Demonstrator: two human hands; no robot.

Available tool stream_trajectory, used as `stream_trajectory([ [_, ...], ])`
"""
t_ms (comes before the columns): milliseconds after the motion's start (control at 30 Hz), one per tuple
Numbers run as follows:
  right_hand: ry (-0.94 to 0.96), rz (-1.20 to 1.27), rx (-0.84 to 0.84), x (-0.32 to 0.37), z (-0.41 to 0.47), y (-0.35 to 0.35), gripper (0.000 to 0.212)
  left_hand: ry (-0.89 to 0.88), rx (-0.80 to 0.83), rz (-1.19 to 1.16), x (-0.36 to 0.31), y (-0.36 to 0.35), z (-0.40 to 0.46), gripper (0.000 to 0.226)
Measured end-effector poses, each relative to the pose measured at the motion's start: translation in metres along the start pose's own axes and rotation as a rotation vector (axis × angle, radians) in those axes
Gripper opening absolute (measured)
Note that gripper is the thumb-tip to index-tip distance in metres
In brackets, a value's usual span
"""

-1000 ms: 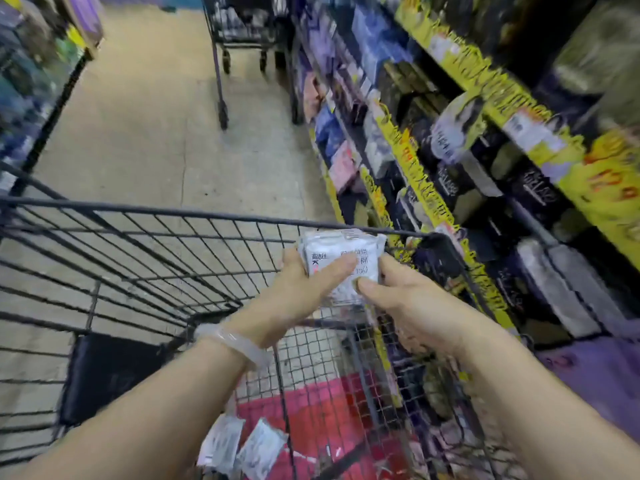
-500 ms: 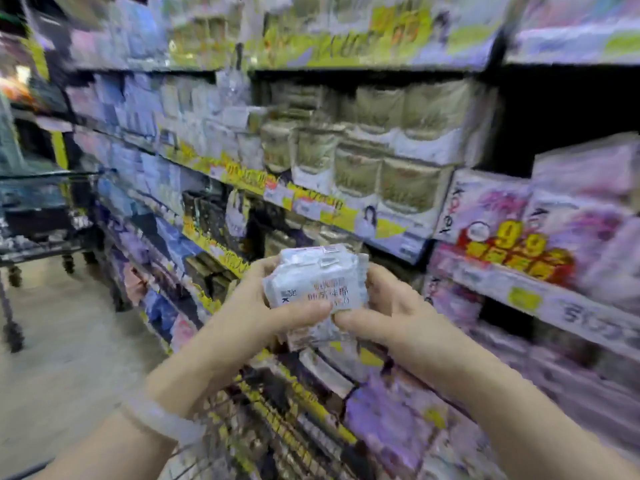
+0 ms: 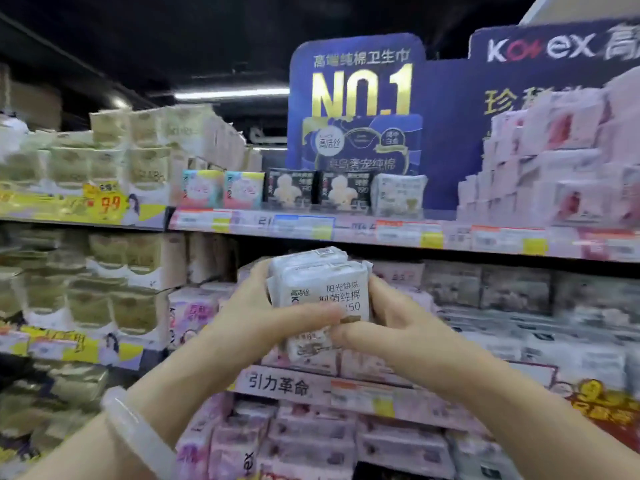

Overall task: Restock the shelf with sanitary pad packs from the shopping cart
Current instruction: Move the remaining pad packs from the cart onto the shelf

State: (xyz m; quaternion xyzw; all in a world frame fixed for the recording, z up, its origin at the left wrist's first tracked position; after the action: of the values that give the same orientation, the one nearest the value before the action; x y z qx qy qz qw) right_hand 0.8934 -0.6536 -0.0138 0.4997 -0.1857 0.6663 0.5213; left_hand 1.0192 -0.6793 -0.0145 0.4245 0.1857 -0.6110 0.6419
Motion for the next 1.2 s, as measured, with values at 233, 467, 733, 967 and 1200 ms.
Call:
stream_trajectory([
  [233, 0.057, -0.131, -0.185, 0.065, -0.044, 0.099, 0.040, -0.178, 0.132, 0.085, -0.087, -0.082, 0.060, 0.023],
  [467, 0.157, -0.202, -0.288, 0.106, -0.039, 0.164, 0.036, -0.266, 0.204, 0.256, -0.136, -0.118, 0.124, 0.027],
  [733, 0.154, -0.264, -0.457, 0.114, 0.007, 0.222, 0.035, -0.253, 0.234, 0.592, -0.147, -0.121, 0.221, 0.075],
  [967, 0.027, -0.375, -0.464, 0.085, 0.043, 0.244, 0.027, -0.184, 0.331, 0.896, -0.107, -0.118, 0.276, 0.073],
  [1200, -0.229, -0.526, -0.434, 0.054, 0.058, 0.254, 0.041, -0.024, 0.558, 1.128, -0.075, -0.123, 0.290, 0.066],
])
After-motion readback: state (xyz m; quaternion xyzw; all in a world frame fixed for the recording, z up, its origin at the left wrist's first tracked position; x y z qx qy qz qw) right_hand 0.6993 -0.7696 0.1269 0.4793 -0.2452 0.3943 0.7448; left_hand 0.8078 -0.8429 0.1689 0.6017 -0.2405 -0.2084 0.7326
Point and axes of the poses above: each hand's wrist, its own z-axis towards the middle knuckle, its own y-axis out of the back of the hand, x = y × z, the point moved 7 cm from there along z, towards the middle knuckle, and after that the axes turned 13 degrees about z, right-handed, at the moved point
